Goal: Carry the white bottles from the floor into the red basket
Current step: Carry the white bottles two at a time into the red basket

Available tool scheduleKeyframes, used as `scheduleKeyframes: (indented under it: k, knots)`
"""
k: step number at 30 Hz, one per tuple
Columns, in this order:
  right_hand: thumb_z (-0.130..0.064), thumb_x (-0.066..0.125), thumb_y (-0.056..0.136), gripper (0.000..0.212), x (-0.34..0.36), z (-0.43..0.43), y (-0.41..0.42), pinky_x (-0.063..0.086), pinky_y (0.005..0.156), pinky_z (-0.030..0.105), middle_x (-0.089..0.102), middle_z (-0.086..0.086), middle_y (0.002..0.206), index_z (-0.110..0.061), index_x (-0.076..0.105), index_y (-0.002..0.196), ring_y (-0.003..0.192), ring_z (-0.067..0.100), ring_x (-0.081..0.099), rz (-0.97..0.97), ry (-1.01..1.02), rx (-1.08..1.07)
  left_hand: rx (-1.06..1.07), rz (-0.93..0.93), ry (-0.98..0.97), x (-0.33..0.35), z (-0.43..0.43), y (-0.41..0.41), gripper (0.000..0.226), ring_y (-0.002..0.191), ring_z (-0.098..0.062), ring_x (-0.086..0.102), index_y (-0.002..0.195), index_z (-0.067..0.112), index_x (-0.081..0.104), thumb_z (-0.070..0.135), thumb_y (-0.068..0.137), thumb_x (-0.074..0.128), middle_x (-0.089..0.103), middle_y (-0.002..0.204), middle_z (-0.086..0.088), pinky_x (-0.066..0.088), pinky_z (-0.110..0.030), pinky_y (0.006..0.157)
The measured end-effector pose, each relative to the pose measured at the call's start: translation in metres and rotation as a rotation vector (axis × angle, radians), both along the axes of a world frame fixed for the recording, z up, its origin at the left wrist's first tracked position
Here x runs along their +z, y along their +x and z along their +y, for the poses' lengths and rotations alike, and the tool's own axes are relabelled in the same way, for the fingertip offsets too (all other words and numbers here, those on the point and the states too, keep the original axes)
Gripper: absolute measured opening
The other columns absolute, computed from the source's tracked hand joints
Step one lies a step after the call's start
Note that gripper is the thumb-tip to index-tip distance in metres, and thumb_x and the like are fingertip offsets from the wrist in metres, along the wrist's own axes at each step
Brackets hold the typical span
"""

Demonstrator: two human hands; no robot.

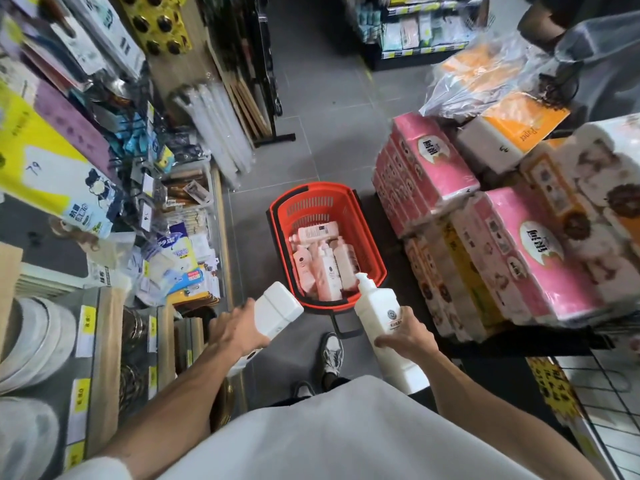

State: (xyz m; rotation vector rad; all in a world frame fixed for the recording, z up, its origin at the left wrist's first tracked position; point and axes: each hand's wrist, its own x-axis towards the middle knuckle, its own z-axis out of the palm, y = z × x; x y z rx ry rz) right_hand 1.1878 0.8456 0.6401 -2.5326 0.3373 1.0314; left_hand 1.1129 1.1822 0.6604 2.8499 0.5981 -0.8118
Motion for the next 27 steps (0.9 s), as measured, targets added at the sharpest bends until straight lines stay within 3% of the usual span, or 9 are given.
scheduleKeyframes:
  k: [7, 11, 15, 27]
  knots:
    - [-0.048, 0.087, 0.067, 0.080, -0.009, 0.001, 0.051, 0.059, 0.083, 0.042, 0.055, -0.005, 0.100, -0.032, 0.029, 0.120, 0.090, 0.019, 0.062, -0.001, 0.063, -0.043, -0.037, 0.020, 0.026, 0.001, -0.006, 0.052, 0.072, 0.100, -0.023, 0.066, 0.120, 0.025, 0.041, 0.058, 0.067, 0.079, 0.067, 0.118, -0.001, 0.047, -0.032, 0.073]
    - [-0.047, 0.086, 0.069, 0.076, -0.010, -0.002, 0.080, 0.053, 0.076, 0.036, 0.057, -0.003, 0.102, -0.028, 0.031, 0.117, 0.089, 0.021, 0.061, -0.006, 0.039, -0.004, -0.012, 0.024, 0.013, -0.001, -0.013, 0.081, 0.074, 0.100, -0.027, 0.066, 0.118, 0.025, 0.041, 0.060, 0.062, 0.076, 0.067, 0.117, -0.001, 0.050, -0.034, 0.076]
    - [-0.048, 0.087, 0.067, 0.078, -0.019, 0.000, 0.097, 0.058, 0.084, 0.044, 0.057, -0.004, 0.101, -0.029, 0.031, 0.118, 0.090, 0.021, 0.062, 0.022, 0.028, 0.004, 0.027, 0.042, -0.024, -0.011, -0.020, 0.098, 0.076, 0.100, -0.029, 0.066, 0.121, 0.024, 0.042, 0.058, 0.061, 0.077, 0.067, 0.116, -0.003, 0.050, -0.034, 0.075]
    - [-0.046, 0.087, 0.068, 0.077, -0.057, 0.026, 0.145, 0.059, 0.081, 0.044, 0.053, -0.007, 0.095, -0.030, 0.032, 0.118, 0.086, 0.019, 0.062, 0.094, 0.037, -0.057, 0.075, 0.062, -0.097, -0.059, -0.016, 0.162, 0.077, 0.100, -0.032, 0.065, 0.123, 0.021, 0.045, 0.057, 0.064, 0.080, 0.068, 0.117, -0.006, 0.048, -0.034, 0.074]
